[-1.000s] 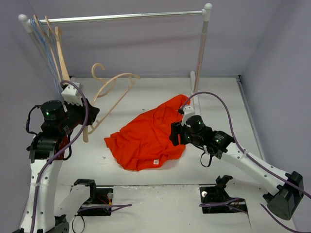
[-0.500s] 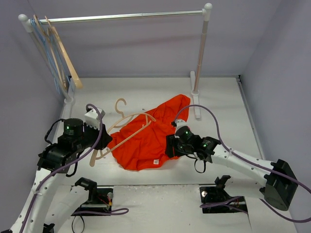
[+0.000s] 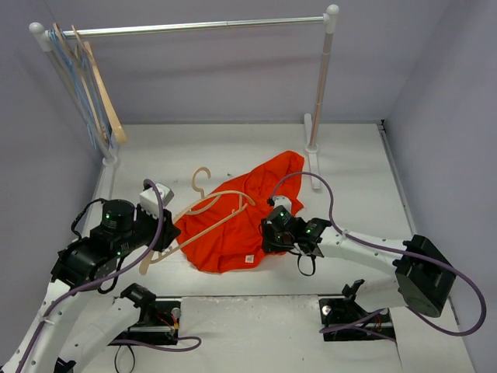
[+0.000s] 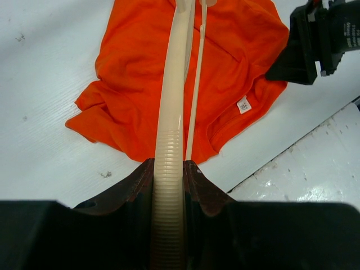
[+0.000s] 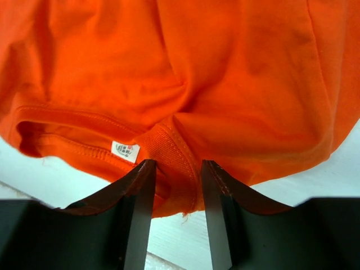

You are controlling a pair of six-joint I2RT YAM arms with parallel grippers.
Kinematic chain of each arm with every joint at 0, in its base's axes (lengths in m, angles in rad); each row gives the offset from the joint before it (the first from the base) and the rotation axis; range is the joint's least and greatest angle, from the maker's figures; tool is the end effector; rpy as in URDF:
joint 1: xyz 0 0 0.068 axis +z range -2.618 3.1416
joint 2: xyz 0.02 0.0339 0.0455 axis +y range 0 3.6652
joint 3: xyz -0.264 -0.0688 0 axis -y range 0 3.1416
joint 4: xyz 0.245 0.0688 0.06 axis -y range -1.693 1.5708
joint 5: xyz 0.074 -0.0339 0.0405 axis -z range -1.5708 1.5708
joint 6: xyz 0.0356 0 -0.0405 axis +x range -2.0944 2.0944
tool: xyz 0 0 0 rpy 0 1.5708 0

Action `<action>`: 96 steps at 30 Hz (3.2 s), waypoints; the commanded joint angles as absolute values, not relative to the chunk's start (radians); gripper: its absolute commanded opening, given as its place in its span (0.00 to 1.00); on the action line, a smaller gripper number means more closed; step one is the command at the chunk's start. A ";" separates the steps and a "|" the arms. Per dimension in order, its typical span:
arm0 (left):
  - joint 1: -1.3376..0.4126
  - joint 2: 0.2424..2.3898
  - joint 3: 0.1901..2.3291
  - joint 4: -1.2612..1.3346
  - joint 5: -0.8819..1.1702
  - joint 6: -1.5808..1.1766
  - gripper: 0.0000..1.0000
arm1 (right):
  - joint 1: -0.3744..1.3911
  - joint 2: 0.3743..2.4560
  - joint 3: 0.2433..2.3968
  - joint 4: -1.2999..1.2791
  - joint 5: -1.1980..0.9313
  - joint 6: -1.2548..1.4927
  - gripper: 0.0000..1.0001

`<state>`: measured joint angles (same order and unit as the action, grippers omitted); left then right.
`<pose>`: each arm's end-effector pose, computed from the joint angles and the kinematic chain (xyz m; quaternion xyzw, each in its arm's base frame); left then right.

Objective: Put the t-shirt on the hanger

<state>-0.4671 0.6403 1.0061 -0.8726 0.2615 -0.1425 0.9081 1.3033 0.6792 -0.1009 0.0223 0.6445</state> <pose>0.0944 -0.0579 0.3623 0.2033 0.8325 -0.2581 0.4460 0.1644 0.2093 0.2010 -0.1153 0.9045 0.2803 0.2999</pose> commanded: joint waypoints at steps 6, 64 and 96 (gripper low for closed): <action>-0.503 0.623 1.069 -0.862 0.299 -0.109 0.00 | 0.905 1.327 0.707 -0.067 0.130 0.673 0.06; -0.555 0.678 0.815 -0.422 0.500 -0.199 0.00 | 0.712 1.203 0.934 -0.130 0.092 0.356 0.02; -0.555 0.519 0.658 0.210 0.391 -0.204 0.00 | 0.617 1.410 1.693 -0.595 0.270 0.219 0.06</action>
